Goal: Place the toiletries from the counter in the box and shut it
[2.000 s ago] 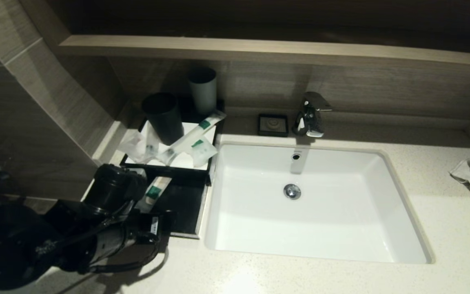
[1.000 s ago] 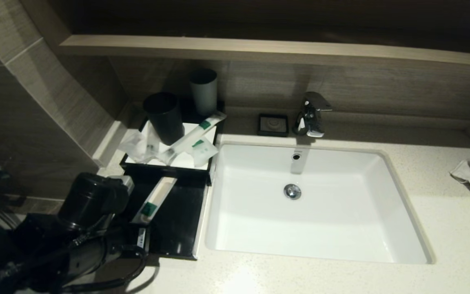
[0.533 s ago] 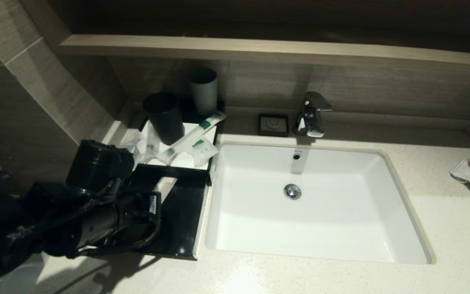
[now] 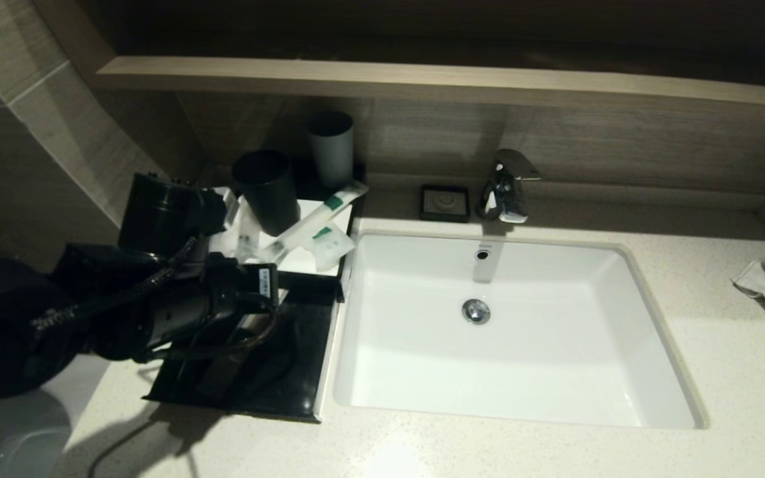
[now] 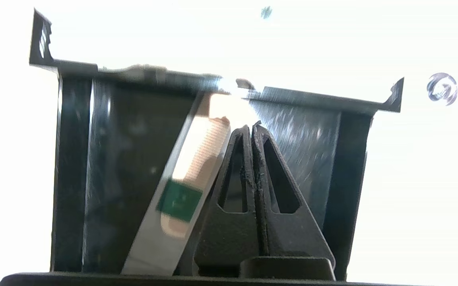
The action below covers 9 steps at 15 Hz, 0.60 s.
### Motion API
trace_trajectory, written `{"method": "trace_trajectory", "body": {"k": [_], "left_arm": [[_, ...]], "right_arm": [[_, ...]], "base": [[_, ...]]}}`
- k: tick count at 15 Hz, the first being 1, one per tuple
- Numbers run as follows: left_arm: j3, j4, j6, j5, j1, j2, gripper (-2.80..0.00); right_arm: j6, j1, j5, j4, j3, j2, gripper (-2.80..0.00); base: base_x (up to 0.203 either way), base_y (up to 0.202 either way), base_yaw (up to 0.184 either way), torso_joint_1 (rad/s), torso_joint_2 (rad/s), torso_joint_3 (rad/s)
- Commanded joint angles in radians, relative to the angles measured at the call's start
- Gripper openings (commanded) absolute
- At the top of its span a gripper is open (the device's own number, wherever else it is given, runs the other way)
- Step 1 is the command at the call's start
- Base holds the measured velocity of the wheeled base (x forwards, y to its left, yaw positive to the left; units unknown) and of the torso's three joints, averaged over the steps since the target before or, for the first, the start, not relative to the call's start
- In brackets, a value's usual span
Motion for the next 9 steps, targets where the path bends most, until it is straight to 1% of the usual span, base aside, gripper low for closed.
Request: {"method": "trace_trajectory", "body": {"k": [1,7,8,9], "left_arm": [[-0.039,-0.002,0.012,0.002,0.001,0.0,-2.8],[-0.083,-0.007,0.073,-0.001,0.002,0.003,-2.8],[-0.086,-0.007,0.083,-0.001,0.002,0.005,0.0],[-0.088,-0.008,0.099,-0.003,0.002,0.008,0.0]], "right_arm": [[0.0,0.0,-0.001,0.0,0.0,0.0,-2.8],[0.0,0.0,-0.001,0.0,0.0,0.0,-2.8],[0.0,0.0,-0.001,0.0,0.0,0.0,-2.8],[0.0,0.0,-0.001,0.0,0.0,0.0,-2.8]], "base": [[0.0,0.0,0.0,0.0,0.0,0.0],[0.0,0.0,0.0,0.0,0.0,0.0],[0.0,0.0,0.0,0.0,0.0,0.0],[0.0,0.0,0.0,0.0,0.0,0.0]]}}
